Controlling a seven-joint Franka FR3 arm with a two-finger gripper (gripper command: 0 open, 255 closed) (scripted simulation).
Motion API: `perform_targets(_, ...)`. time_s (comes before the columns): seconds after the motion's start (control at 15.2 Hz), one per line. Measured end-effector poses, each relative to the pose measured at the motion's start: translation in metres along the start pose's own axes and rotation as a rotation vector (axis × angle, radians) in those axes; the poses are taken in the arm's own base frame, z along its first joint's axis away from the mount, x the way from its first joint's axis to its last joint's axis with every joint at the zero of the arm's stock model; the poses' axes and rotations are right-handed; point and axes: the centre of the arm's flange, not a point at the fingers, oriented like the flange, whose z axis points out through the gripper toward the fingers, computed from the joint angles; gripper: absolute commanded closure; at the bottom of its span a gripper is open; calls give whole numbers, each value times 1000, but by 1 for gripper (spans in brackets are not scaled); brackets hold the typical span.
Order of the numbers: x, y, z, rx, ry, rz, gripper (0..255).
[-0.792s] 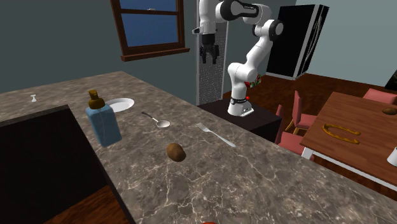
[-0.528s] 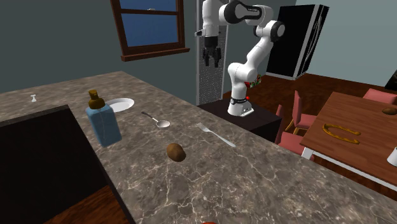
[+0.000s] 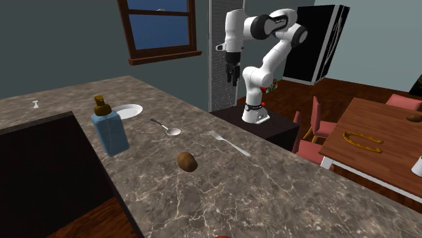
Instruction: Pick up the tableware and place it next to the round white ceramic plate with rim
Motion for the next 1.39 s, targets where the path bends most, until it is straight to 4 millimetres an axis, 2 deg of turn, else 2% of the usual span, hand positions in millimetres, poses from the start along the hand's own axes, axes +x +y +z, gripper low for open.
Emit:
perform_targets(0.2, -3, -35, 21, -15, 14, 135, 0)
perform_targets(0.59, 8, -102, 70, -45, 43, 406, 0)
perform_targets(0.99, 40, -161, 124, -76, 70, 675, 0)
perform_targets(1.25, 70, -195, 160, -102, 59, 853, 0)
perform_targets(1.39, 88, -207, 166, -107, 80, 939, 0)
